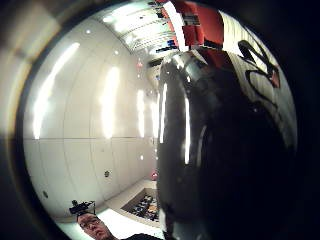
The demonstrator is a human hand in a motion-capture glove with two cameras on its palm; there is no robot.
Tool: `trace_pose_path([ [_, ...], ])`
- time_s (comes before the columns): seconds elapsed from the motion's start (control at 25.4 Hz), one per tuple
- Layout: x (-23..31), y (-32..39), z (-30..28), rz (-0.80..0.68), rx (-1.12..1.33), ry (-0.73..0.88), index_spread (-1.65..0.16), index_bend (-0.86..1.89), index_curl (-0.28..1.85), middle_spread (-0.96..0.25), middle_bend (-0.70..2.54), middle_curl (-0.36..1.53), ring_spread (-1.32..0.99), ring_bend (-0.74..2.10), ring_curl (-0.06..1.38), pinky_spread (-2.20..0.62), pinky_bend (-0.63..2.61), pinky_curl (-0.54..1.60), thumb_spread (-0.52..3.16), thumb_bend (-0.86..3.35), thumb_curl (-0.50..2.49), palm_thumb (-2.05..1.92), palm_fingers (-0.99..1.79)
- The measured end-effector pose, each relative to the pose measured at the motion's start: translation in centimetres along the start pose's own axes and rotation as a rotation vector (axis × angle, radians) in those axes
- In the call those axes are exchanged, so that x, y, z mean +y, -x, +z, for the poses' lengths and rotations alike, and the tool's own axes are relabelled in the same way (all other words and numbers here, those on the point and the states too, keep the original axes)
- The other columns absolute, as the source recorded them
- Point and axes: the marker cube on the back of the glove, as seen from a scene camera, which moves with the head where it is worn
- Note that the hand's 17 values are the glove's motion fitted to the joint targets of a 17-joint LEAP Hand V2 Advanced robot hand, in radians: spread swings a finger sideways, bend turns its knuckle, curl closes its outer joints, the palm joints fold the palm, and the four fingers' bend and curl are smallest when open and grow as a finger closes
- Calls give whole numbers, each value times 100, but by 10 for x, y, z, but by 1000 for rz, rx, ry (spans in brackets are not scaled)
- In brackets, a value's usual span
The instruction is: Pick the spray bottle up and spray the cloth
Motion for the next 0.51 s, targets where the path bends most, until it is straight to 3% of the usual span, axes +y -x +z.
trace_pose_path([
  [0.24,-3,-9,9,105,116,40,-17,65,57,-7,64,52,-14,44,42,9,8,4,101,-1,59,102,81],
  [0.51,-6,-46,25,409,398,239,-17,55,55,-5,61,51,-13,44,42,8,16,10,97,-2,60,101,95],
])
